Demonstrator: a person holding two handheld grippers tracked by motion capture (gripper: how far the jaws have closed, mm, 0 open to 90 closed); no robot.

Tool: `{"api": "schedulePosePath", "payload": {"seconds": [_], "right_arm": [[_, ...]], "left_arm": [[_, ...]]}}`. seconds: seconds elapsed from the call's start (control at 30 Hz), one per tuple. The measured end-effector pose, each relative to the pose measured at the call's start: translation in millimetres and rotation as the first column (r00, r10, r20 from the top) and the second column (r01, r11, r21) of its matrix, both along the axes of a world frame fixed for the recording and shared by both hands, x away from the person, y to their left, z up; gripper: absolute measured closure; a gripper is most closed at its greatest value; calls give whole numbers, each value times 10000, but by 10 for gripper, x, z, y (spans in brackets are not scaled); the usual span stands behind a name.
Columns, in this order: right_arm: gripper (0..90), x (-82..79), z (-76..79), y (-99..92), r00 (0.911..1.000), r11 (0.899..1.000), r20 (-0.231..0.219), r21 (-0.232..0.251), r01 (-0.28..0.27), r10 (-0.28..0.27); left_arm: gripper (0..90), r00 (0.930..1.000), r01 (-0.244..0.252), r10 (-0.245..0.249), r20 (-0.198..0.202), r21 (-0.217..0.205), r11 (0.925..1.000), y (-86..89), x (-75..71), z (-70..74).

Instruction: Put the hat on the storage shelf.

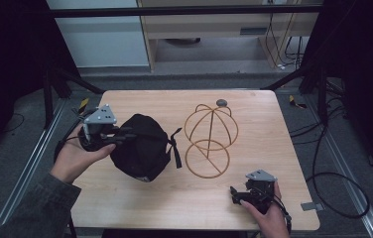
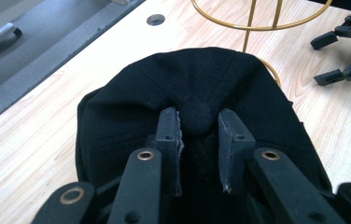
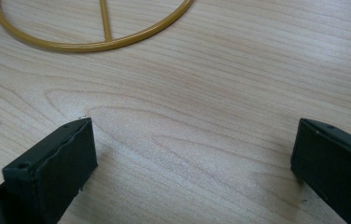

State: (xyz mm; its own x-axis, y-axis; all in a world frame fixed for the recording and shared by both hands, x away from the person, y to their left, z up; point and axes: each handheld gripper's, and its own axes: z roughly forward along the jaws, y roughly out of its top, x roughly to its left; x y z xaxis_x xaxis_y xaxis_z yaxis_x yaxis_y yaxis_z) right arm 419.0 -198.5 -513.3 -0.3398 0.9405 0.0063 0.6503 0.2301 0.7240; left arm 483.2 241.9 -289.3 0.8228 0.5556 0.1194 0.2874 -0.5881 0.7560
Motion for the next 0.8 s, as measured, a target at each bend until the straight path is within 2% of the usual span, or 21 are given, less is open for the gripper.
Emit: {"api": "schedulePosePath", "payload": {"seconds": [0.23,0.47,0.53,0.8], "right_arm": [[4,5,-2,-3,10000,10000,35,-56,-21,21],[4,8,-3,-4,10000,10000,48,-69,-38,39],[4,8,-3,-3,10000,10000,42,-57,-28,28],[4,10,-3,-3,10000,10000,42,-65,-23,23]], "left_arm": [[725,9997,16,-7,233,-390,9992,28,-73,73],[726,9988,72,-52,489,-401,9992,42,-162,148],[727,9988,61,-34,482,-556,9984,60,-175,170],[727,9967,228,-198,787,-377,9990,34,-246,311]]}}
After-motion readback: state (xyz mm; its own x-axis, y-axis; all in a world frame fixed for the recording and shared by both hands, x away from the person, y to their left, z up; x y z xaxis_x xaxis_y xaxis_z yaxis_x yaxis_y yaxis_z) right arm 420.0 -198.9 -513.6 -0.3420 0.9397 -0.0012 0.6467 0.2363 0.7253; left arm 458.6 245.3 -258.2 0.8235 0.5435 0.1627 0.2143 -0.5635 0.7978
